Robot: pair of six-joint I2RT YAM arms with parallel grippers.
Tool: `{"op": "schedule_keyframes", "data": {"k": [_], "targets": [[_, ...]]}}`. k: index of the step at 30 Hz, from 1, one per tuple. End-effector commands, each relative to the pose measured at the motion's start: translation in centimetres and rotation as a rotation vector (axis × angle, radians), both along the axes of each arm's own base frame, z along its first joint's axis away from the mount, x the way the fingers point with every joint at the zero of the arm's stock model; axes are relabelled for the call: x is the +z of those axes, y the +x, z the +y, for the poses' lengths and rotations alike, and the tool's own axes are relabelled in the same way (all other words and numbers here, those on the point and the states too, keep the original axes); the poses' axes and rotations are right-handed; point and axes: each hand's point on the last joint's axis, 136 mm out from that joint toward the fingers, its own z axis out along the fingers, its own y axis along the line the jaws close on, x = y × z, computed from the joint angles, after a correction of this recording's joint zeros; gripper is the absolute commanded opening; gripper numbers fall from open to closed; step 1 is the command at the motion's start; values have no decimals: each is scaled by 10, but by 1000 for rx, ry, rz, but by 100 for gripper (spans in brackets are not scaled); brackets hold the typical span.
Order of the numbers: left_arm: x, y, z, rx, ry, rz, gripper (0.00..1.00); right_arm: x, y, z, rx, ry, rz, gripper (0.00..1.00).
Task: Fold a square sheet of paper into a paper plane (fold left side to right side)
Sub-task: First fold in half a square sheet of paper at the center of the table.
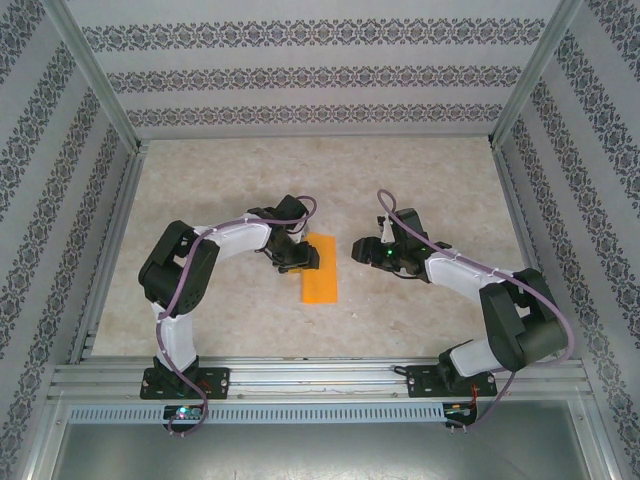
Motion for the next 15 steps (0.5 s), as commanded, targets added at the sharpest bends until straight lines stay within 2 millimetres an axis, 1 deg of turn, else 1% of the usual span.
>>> {"op": "schedule_keyframes", "data": {"k": [1,15], "targets": [[-56,-29,-9,-74,61,86,51,-1,-2,-7,-4,-21,-10,53],[-63,-34,-13,-85,65,122,53,-1,-2,-7,-1,-26,-9,54]]}}
